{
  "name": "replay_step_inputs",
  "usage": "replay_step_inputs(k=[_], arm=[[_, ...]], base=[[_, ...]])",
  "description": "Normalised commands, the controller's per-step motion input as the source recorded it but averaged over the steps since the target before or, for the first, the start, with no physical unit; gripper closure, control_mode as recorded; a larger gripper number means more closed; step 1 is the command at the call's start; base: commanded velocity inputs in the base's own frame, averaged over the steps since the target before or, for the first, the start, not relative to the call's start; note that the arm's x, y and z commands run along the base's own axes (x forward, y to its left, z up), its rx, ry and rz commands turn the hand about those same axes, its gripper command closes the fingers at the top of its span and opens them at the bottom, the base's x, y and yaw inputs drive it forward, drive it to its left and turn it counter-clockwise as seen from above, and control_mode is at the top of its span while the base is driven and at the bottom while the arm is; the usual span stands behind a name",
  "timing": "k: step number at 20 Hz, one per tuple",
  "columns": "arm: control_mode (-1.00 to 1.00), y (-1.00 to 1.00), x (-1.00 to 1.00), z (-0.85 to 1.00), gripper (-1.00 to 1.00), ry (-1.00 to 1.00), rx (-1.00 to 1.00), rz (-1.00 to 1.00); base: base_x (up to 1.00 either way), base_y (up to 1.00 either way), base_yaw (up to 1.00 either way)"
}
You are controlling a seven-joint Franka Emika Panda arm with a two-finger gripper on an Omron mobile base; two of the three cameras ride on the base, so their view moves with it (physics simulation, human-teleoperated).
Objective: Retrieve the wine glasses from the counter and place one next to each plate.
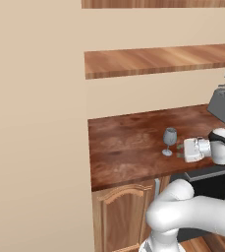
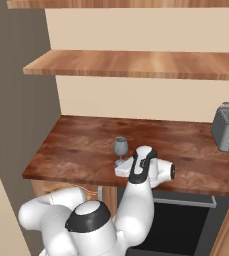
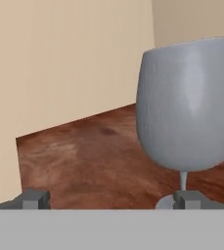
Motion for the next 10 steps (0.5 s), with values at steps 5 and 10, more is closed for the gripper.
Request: replay_step_inputs(k=[5,10], arm=[[-1.0,0.0,0.21,-0.03,-1.0,0.0,0.0,-0.04],[-1.0,0.0,0.3,0.0,-1.0,0.0,0.0,-0.06]], base=[[0.0,0.0,0.0],[0.0,0.0,0.0]])
